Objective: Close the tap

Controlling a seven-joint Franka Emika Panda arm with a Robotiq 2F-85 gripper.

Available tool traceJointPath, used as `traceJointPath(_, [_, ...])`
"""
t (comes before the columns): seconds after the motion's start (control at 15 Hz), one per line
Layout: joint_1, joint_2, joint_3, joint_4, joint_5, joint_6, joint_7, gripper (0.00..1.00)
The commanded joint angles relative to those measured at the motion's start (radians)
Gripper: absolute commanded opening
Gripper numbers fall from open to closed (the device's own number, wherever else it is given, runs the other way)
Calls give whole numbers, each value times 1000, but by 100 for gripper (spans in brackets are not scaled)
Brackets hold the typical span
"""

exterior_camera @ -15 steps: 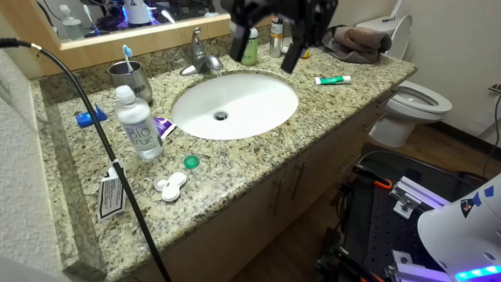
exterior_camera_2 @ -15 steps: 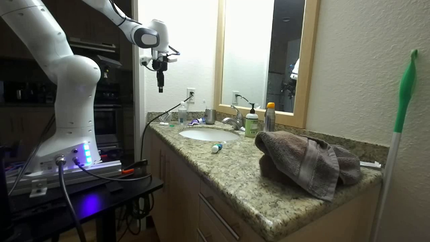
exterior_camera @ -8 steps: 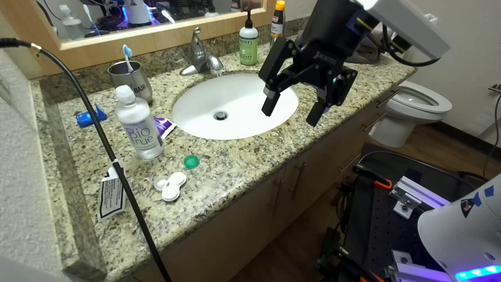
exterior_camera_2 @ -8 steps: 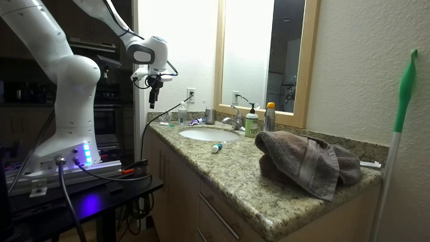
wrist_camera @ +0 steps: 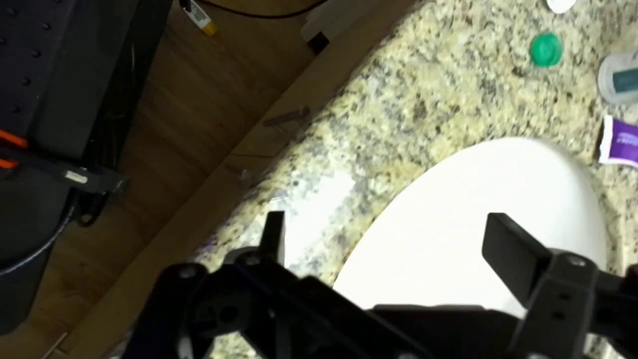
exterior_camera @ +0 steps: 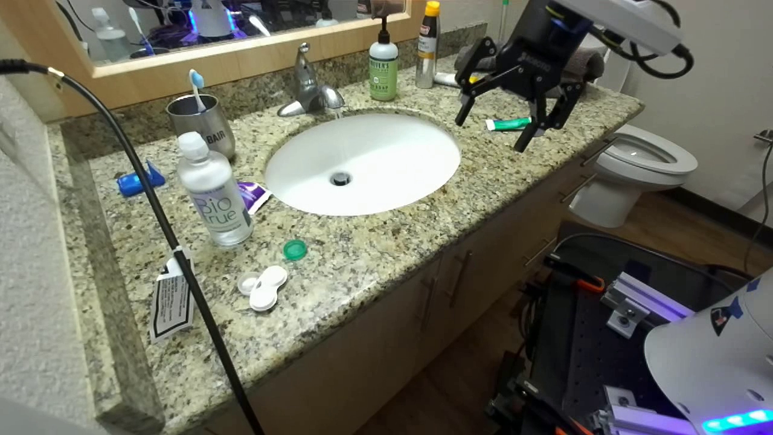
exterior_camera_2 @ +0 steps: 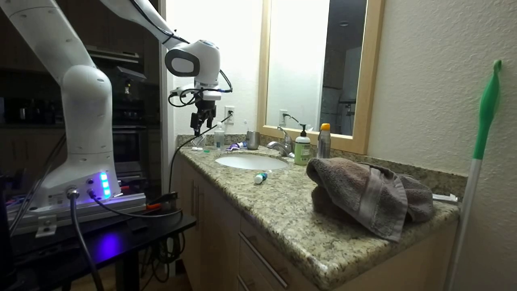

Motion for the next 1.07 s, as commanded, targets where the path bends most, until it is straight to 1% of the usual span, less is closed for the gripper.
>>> traceJointPath(0.0, [-30,0,1,3,4,-12,-6,100])
traceJointPath(0.27, [-33,-1,3,5,4,-16,-1,100])
traceJointPath(0.33, [-50,24,5,23,-14,-37,31,100])
traceJointPath(0.4, [-113,60,-9,48,-72,-78,85,100])
traceJointPath(0.6, [-248,107,-80,156,-249,-260,127,100])
traceJointPath(0.73, [-309,171,-117,286,-345,-398,160,100])
traceJointPath(0.8, [-313,172,-144,328,-343,-444,134,100])
traceJointPath(0.87, [-295,101,-125,217,-321,-348,133,100])
traceJointPath(0.93, [-308,110,-138,251,-324,-372,126,100])
traceJointPath(1.0, [-306,110,-140,253,-324,-371,126,100])
